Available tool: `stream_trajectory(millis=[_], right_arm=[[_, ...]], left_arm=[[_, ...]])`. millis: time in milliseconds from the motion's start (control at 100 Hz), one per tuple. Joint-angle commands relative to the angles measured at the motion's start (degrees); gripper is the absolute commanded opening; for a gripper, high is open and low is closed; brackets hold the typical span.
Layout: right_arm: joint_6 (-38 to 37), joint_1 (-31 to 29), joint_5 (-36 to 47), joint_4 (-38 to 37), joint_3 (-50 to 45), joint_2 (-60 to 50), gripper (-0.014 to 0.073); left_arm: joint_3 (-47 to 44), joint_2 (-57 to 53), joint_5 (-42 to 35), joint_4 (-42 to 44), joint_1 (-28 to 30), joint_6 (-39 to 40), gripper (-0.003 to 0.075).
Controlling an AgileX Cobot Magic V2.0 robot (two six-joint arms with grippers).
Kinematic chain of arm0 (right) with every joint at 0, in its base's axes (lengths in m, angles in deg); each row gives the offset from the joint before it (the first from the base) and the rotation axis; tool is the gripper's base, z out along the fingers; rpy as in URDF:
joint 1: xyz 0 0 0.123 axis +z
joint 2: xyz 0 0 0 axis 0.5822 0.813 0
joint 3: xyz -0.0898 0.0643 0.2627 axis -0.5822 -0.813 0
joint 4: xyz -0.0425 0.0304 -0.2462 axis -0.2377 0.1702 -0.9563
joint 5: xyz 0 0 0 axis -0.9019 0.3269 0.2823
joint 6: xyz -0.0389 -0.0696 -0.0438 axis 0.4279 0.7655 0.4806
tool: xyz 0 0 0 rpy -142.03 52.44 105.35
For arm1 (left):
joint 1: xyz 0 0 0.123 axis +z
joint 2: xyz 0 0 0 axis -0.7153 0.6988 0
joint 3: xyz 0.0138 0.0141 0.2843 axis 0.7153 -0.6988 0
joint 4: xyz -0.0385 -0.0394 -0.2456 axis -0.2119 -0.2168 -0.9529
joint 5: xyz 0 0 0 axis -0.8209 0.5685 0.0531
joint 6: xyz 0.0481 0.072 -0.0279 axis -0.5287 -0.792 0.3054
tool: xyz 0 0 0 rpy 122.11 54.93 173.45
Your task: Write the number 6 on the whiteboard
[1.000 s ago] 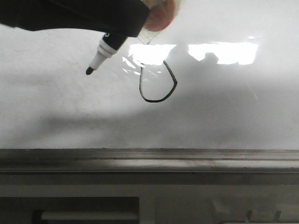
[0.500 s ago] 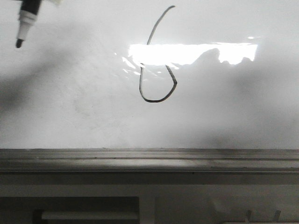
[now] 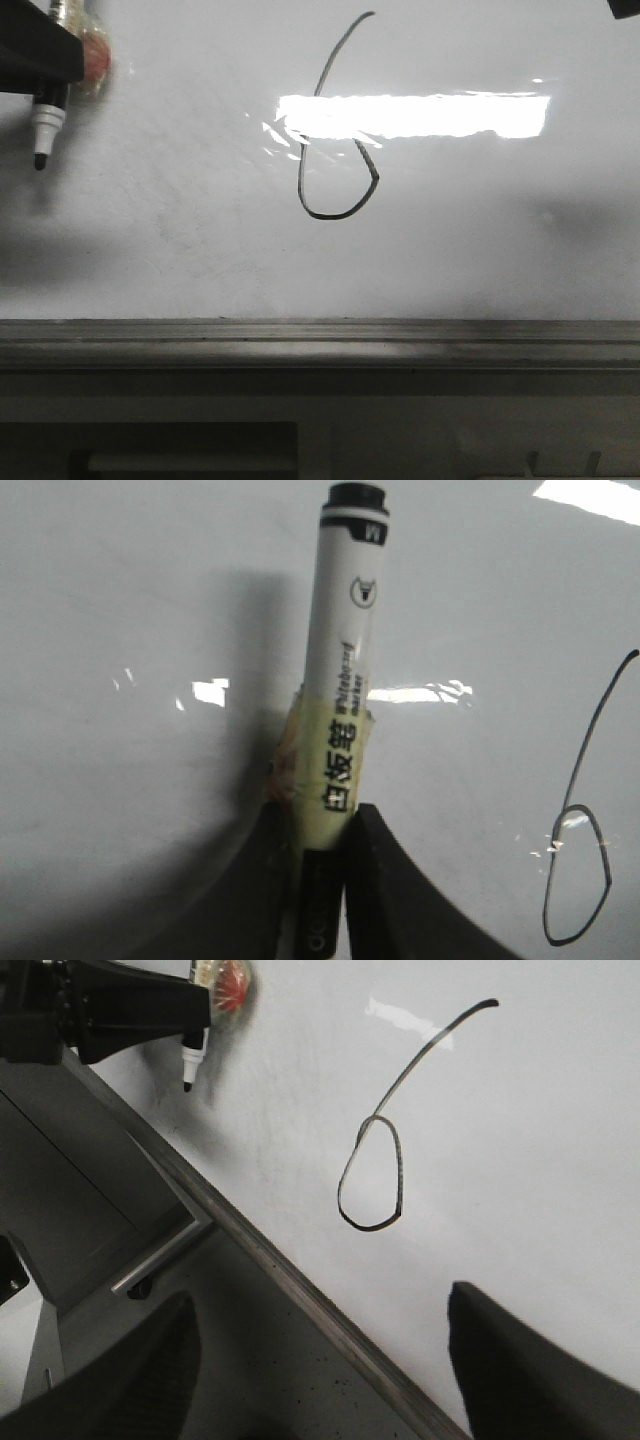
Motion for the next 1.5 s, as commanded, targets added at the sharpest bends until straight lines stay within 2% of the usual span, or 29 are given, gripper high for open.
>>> stream_trajectory(millis=[0,290,360,460,720,790,840,1060,1200,1240,1300,1370,1440,1470,1490], right_arm=[[0.6,-0.4,2.8,2.4,1.3,-0.4,0.0468],[0.6,-0.4,2.6,2.4,1.3,-0.4,0.0468],[0.6,-0.4,2.5,2.4,1.3,-0.4,0.0468],[0.6,-0.4,2.3,2.4,1.3,-0.4,0.0468],[0.6,-0.4,2.1,2.4,1.3,-0.4,0.0468],[0.6,-0.4,1.9,2.4,1.3,-0.4,0.0468],[0.6,-0.4,1.9,2.4,1.3,-0.4,0.0468],[0.6,-0.4,0.5,2.4,1.3,-0.5,0.0468],[0.6,-0.4,0.6,3.9,1.0,-1.4,0.0464],[0.6,-0.4,1.8,4.4,0.6,-2.5,0.0439],[0.6,-0.4,4.5,4.4,-0.8,-5.0,0.0351],[0.6,-0.4,7.3,4.4,-2.7,-8.7,0.0202],[0.6,-0.4,10.4,4.4,-5.5,-13.0,0.0029],[0.9,-0.4,11.6,4.4,-6.8,-14.9,-0.0051],[1.1,-0.4,12.6,4.4,-7.7,-16.4,-0.0071]], left_arm=[[3.3,1.8,-1.1,1.0,0.2,0.6,-0.0020],[4.4,4.5,-1.0,1.1,0.2,0.6,-0.0017],[4.4,4.5,-1.0,1.1,0.2,0.6,0.0010],[4.4,4.5,-0.6,1.1,0.2,0.6,0.0114],[4.4,3.8,0.2,3.7,0.2,0.2,0.0486],[4.4,2.6,0.2,4.9,0.2,-0.4,0.0549],[4.4,1.4,0.3,5.3,0.2,-1.8,0.0567],[2.2,-7.8,2.1,5.3,0.2,-10.1,0.0568],[-0.4,-15.5,7.1,5.6,0.2,-15.1,0.0566],[-1.2,-17.7,8.9,5.6,0.2,-16.7,0.0559],[-2.6,-20.6,10.8,5.6,0.2,-17.6,0.0522],[-4.3,-24.1,12.2,5.6,0.2,-17.8,0.0433],[-6.3,-27.4,12.7,5.6,0.2,-17.8,0.0293],[-7.1,-28.9,12.8,5.6,0.2,-17.8,0.0206],[-7.8,-29.5,12.8,5.6,0.2,-17.8,0.0153]])
